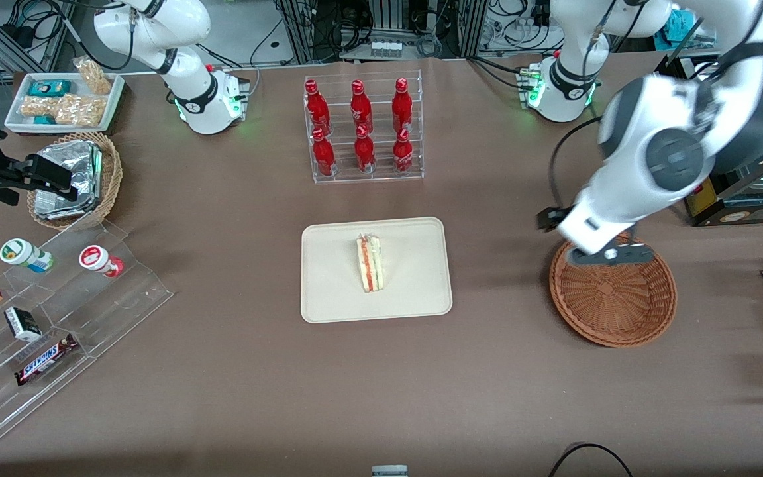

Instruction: Place sandwich from basket to tray

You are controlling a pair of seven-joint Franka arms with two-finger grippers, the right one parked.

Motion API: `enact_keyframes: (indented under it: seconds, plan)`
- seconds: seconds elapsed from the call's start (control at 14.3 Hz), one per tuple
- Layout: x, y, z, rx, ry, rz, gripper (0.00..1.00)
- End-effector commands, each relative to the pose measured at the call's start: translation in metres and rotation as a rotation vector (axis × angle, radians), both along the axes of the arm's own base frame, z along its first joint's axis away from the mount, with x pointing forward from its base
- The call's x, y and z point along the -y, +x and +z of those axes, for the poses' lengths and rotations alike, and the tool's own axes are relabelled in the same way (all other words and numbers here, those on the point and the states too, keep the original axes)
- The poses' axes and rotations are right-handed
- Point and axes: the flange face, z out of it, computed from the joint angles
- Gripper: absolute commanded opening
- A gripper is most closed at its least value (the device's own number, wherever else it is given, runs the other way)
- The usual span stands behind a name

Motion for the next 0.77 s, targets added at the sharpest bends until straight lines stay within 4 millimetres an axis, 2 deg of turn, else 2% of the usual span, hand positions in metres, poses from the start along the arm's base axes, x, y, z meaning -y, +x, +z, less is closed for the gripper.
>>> enact_keyframes:
  seconds: [0.0,0.07,0.21,0.63,0.7]
  plan:
    - [-0.039,-0.017,0.035,0.005,-0.02,-0.073,1.0]
    - [-0.041,-0.019,0.045,0.003,-0.029,-0.105,1.0]
    - [-0.062,-0.018,0.064,0.0,-0.036,-0.108,1.0]
    - [-0.104,-0.012,0.12,0.114,-0.047,-0.048,1.0]
    - [-0.107,-0.011,0.124,0.123,-0.047,-0.042,1.0]
